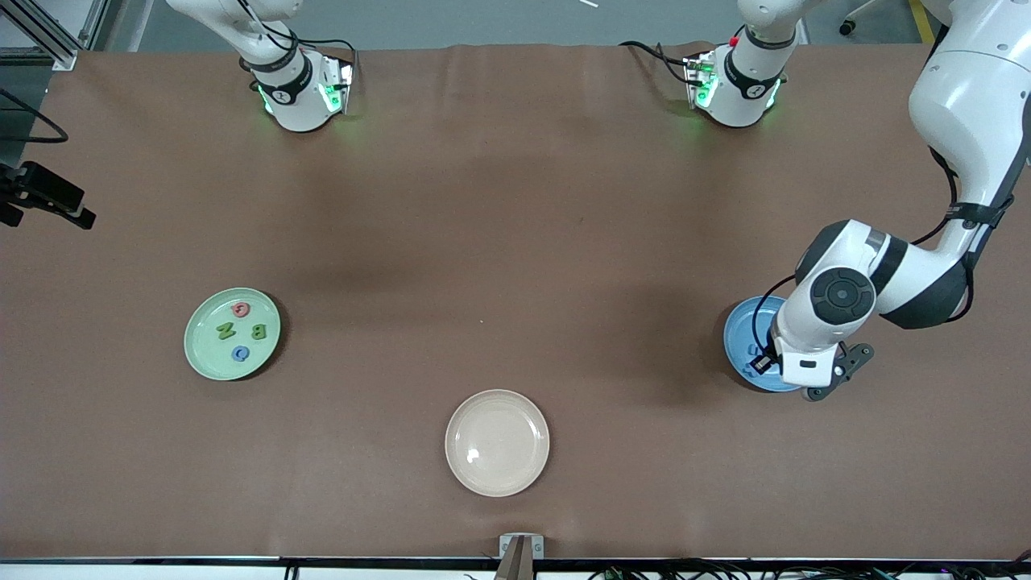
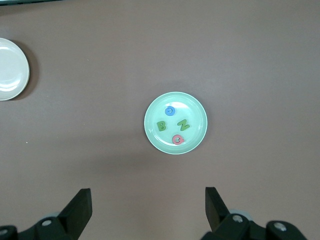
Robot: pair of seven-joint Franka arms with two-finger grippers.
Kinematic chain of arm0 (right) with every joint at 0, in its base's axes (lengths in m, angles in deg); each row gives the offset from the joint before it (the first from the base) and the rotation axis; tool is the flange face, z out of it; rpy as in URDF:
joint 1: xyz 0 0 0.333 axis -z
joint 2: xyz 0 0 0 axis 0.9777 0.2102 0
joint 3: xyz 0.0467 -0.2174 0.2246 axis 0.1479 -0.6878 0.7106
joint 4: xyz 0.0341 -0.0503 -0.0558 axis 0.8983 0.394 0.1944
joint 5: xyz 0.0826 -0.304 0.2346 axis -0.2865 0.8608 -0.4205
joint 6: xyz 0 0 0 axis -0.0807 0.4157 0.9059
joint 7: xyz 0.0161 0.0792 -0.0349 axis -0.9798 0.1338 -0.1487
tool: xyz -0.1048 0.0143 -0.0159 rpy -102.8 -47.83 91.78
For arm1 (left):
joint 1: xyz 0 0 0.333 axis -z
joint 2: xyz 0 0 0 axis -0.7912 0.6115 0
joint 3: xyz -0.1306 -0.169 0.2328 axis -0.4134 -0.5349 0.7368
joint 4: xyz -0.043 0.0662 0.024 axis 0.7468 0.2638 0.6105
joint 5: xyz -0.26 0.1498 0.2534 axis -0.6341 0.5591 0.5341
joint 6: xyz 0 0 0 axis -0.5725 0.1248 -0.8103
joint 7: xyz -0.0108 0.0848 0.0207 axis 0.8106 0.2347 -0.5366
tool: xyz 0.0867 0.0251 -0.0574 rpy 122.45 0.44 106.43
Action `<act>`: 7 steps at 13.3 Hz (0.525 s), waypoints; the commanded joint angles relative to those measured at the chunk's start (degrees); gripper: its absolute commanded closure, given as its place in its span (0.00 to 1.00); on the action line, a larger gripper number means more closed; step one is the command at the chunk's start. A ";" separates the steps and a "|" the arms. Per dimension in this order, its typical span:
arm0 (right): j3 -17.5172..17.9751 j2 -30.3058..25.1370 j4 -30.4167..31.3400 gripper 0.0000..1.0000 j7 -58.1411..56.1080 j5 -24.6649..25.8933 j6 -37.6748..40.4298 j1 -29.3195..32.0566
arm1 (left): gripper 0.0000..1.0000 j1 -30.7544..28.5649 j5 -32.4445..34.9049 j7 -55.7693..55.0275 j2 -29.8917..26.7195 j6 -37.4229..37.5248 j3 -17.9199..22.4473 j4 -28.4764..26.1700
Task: Sort upper and lower case letters into plates
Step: 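Lower the u onto the blue plate and open the left gripper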
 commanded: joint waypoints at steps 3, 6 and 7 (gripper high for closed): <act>0.56 0.46 -1.14 0.00 0.45 0.74 0.90 1.03 | 0.90 -1.65 -1.09 2.27 0.82 0.36 -0.01 -1.85; 0.64 0.46 -1.14 0.00 0.45 0.65 0.82 0.94 | 0.01 -1.74 -1.09 1.57 0.56 0.53 -0.01 -2.99; 0.64 0.46 -1.14 0.00 0.36 0.73 0.82 0.94 | 0.00 -1.74 -1.09 1.39 0.21 0.62 -0.01 -2.99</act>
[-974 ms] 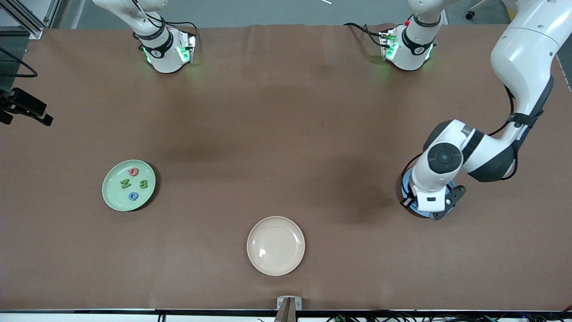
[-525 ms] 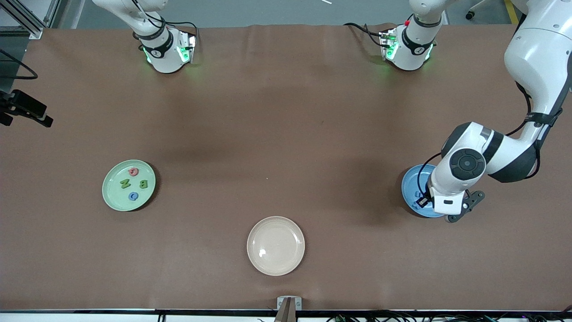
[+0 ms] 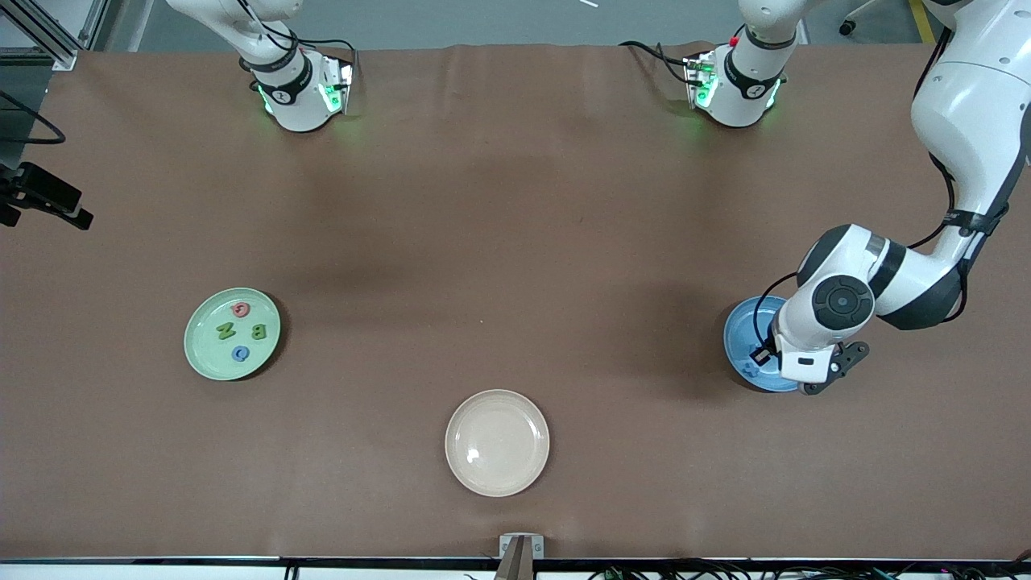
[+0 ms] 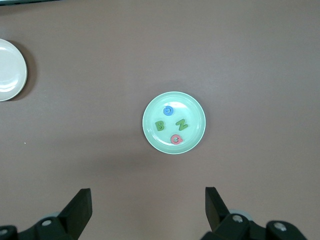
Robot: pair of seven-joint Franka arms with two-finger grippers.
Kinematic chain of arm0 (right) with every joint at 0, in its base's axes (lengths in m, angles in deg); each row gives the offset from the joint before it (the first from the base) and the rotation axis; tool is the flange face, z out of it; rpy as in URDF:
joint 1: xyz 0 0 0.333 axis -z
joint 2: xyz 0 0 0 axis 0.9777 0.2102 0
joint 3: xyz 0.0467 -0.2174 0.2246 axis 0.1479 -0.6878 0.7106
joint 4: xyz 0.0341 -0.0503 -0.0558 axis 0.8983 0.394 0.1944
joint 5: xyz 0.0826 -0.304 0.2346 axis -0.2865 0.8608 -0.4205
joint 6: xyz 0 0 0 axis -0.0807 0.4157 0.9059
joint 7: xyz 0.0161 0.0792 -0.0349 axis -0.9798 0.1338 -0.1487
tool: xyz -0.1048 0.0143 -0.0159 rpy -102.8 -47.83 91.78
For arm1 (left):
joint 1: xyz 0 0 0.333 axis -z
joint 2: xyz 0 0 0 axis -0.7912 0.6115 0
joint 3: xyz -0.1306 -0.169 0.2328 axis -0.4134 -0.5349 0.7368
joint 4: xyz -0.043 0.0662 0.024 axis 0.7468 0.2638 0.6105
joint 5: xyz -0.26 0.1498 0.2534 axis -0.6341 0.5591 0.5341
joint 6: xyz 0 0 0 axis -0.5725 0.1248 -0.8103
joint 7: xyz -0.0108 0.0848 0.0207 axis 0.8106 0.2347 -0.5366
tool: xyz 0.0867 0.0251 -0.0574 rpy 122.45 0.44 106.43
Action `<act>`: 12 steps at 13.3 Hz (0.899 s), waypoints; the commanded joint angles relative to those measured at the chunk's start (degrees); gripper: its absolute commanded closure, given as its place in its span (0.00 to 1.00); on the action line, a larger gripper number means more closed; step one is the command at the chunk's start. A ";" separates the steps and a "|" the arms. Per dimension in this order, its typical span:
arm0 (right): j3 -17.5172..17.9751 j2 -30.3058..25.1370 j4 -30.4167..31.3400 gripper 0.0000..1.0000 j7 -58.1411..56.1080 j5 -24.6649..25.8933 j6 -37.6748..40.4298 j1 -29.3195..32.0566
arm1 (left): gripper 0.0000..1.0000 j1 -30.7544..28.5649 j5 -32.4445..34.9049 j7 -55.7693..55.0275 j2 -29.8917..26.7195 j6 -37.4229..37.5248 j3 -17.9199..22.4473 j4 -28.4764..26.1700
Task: Sort upper and lower case letters into plates
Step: 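Lower the u onto the blue plate and open the left gripper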
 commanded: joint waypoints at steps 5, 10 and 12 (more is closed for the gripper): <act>0.88 0.32 -1.19 0.00 0.36 0.70 0.76 0.46 | 0.00 0.22 -0.99 3.85 -3.70 2.57 -4.12 3.53; 1.05 0.14 -1.28 0.00 0.36 0.79 0.85 0.46 | 0.00 0.40 -0.81 15.09 -3.79 11.98 -8.53 13.90; 0.97 0.06 -1.37 0.00 0.36 0.88 0.85 0.55 | 0.00 0.48 -0.72 19.58 -4.40 12.78 -8.70 15.85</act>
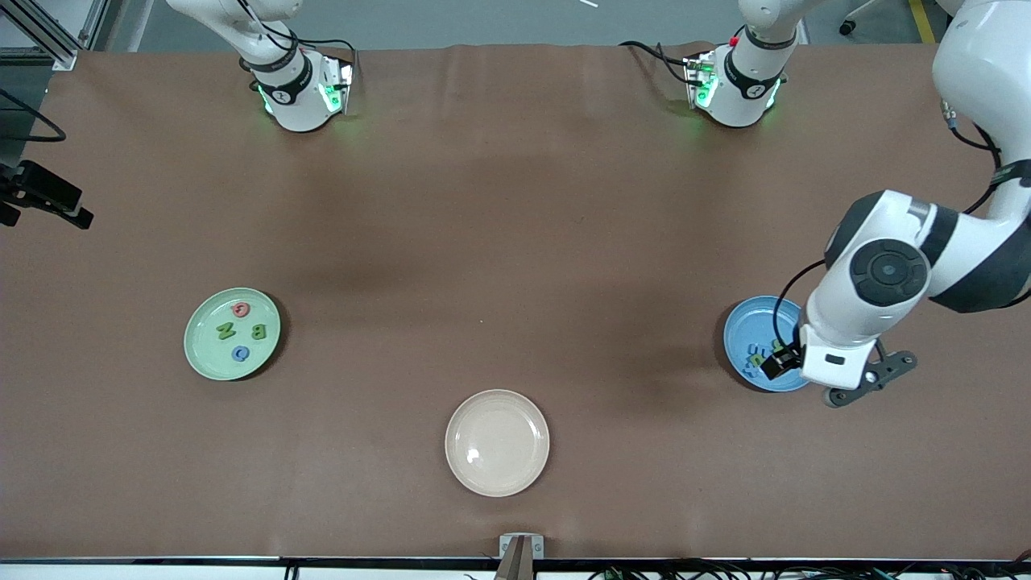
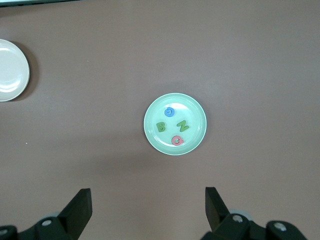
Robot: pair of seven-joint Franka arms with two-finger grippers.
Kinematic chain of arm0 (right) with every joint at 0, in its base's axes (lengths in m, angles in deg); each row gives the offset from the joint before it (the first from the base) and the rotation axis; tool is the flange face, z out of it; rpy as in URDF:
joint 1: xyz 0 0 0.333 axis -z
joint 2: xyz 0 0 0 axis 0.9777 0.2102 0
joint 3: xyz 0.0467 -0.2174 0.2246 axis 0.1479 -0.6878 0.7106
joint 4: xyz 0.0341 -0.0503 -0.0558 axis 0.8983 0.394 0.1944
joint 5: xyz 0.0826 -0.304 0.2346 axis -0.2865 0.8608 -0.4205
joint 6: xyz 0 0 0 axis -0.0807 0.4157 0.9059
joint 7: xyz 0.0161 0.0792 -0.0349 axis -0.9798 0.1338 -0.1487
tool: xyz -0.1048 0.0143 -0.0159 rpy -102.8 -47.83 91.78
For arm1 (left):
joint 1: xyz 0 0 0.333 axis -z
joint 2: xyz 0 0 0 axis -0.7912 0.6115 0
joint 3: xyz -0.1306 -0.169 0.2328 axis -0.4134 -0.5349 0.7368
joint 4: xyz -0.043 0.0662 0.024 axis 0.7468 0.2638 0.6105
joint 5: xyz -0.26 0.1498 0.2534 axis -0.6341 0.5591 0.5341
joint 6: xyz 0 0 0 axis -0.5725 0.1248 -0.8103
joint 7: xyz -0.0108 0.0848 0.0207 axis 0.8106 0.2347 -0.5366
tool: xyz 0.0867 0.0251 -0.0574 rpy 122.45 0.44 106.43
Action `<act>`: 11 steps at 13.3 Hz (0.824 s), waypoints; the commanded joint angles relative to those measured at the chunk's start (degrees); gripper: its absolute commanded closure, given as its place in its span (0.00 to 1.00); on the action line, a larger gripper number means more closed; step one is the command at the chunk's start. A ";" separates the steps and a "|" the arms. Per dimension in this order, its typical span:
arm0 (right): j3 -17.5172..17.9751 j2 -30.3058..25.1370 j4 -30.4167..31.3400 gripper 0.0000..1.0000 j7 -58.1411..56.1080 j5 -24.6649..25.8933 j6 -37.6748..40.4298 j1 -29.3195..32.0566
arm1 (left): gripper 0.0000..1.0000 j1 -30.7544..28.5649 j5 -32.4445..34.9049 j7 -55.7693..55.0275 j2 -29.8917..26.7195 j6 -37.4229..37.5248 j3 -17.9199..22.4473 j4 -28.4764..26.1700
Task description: Sort upper and lower case letters into plates
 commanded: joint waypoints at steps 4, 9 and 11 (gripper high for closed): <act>0.70 0.14 -0.94 0.00 0.36 0.83 0.81 0.47 | 0.00 -0.26 -1.07 14.52 -2.79 3.59 -0.20 4.58; 0.70 0.14 -0.94 0.00 0.36 0.92 0.72 0.47 | 0.00 -0.53 -6.50 17.35 -6.12 6.58 -0.55 6.15; 0.70 0.14 -0.94 0.00 0.36 0.83 0.81 0.47 | 0.00 -0.61 -7.92 20.06 -7.19 9.38 -0.64 6.60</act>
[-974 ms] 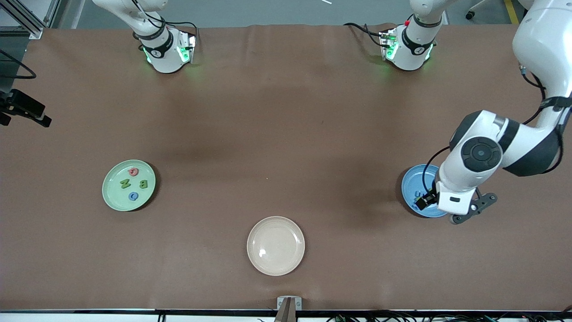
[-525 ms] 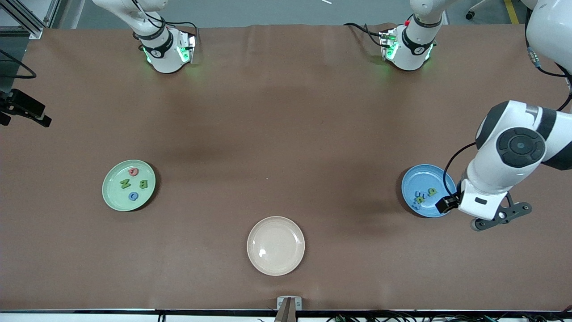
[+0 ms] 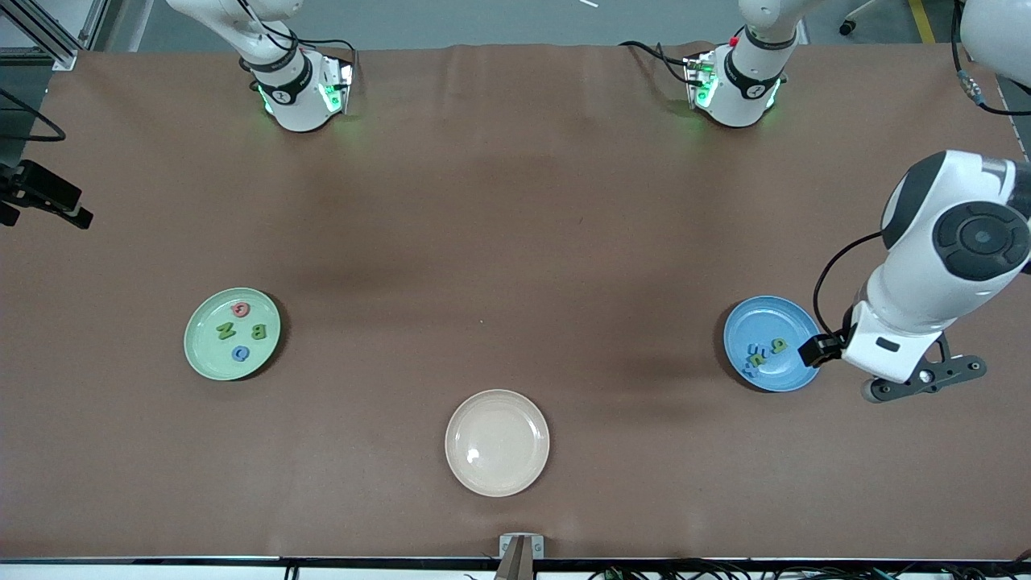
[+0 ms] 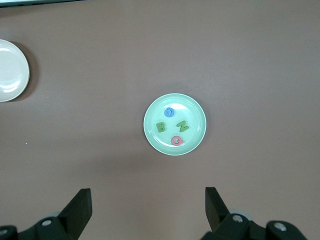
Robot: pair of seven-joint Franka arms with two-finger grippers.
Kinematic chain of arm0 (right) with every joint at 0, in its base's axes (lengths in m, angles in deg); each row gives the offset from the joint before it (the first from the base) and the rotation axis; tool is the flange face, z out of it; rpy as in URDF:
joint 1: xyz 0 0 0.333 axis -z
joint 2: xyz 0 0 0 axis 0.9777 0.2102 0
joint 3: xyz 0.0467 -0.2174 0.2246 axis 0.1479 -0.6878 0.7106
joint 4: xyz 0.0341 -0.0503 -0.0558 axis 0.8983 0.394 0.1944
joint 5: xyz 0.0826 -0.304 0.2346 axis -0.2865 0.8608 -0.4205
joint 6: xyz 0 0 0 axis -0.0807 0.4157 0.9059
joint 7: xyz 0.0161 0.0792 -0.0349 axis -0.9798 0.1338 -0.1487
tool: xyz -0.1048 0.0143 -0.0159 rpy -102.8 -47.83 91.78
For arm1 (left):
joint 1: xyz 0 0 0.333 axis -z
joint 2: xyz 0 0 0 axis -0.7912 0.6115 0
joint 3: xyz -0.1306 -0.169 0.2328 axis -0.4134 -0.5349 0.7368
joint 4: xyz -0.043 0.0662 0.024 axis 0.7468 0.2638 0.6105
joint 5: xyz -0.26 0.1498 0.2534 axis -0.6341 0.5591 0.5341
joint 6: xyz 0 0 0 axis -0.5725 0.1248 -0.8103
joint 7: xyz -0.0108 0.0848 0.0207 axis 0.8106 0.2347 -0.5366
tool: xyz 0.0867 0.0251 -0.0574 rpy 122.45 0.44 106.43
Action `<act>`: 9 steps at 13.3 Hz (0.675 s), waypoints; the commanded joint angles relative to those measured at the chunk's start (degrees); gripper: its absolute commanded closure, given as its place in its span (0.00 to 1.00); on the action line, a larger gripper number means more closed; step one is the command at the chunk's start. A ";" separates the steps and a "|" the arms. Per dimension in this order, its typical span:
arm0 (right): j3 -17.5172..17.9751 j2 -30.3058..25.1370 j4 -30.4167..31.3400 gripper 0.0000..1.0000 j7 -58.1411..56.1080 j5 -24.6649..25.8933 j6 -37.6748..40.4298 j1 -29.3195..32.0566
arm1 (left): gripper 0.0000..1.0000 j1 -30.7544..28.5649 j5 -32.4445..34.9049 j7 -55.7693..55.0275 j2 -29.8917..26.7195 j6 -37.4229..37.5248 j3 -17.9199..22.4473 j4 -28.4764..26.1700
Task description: Sort upper and lower case letters into plates
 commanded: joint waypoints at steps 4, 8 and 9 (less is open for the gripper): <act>0.66 0.14 -0.85 0.00 0.36 0.86 0.70 0.47 | 0.00 -1.11 -8.24 7.55 -4.89 8.21 -0.42 3.77; 0.66 0.14 -0.85 0.00 0.36 0.86 0.70 0.47 | 0.00 -1.29 -9.05 11.94 -9.98 12.35 -0.51 4.48; 0.66 0.14 -0.85 0.00 0.36 0.77 0.70 0.47 | 0.00 -1.29 -9.22 12.56 -10.60 12.53 -0.51 4.48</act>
